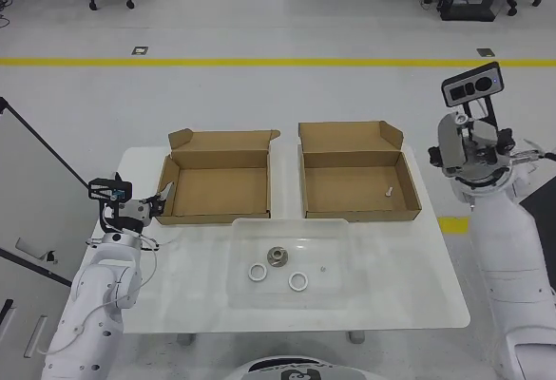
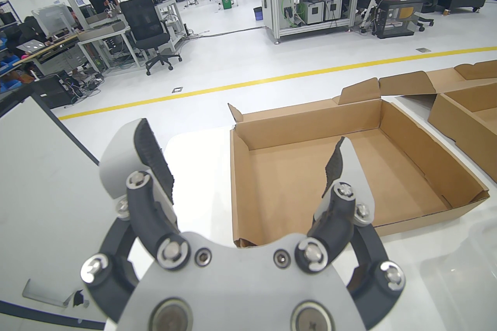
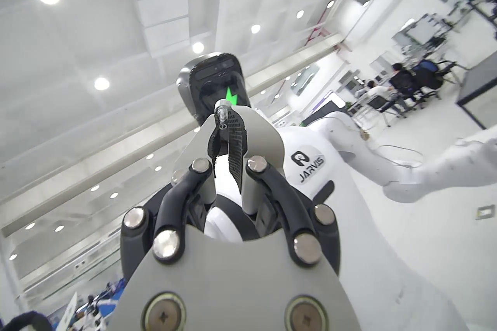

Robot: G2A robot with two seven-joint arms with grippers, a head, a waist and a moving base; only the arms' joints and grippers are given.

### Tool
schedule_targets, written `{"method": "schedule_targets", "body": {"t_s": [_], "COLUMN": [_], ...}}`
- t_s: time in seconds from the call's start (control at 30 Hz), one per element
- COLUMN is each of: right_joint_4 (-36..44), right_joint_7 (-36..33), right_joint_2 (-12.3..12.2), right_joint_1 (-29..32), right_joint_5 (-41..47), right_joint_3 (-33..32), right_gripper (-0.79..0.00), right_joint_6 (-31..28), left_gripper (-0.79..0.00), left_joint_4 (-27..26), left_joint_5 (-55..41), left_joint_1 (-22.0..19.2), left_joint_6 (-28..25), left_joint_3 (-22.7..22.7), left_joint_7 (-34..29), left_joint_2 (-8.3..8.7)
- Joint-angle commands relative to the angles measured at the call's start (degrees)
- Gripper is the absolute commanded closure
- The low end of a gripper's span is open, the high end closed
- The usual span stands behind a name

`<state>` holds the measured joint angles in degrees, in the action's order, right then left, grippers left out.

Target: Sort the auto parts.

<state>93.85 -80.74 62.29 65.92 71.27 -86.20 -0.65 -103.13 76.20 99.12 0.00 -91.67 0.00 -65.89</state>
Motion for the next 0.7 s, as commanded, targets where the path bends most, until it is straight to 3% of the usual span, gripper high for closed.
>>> {"method": "schedule_targets", "body": {"t_s": [0.0,0.2,0.33,0.47,0.67], "right_joint_4": [-1.86,-2.73,-1.30,-0.50,-1.03], "right_joint_7": [-0.03,2.24,4.12,5.35,7.24], "right_joint_2": [-0.79,-3.73,-5.12,-6.12,-6.56], "right_joint_1": [0.06,-0.27,-1.77,-4.56,-10.00], "right_joint_5": [-7.45,-36.38,-53.10,-70.32,-91.95], "right_joint_3": [-3.76,-11.94,-12.50,-9.18,0.98], "right_gripper": [0.000,0.000,0.000,0.000,0.000], "right_joint_6": [0.10,0.59,0.78,-0.83,-3.74], "left_gripper": [-0.785,-0.785,-0.785,-0.785,-0.785], "left_joint_4": [0.00,0.00,0.00,0.00,0.00], "left_joint_5": [0.00,0.00,0.00,0.00,0.00], "left_joint_1": [0.00,0.00,0.00,0.00,0.00], "left_joint_6": [0.00,0.00,0.00,0.00,0.00], "left_joint_3": [0.00,0.00,0.00,0.00,0.00], "left_joint_7": [0.00,0.00,0.00,0.00,0.00], "left_joint_2": [0.00,0.00,0.00,0.00,0.00]}}
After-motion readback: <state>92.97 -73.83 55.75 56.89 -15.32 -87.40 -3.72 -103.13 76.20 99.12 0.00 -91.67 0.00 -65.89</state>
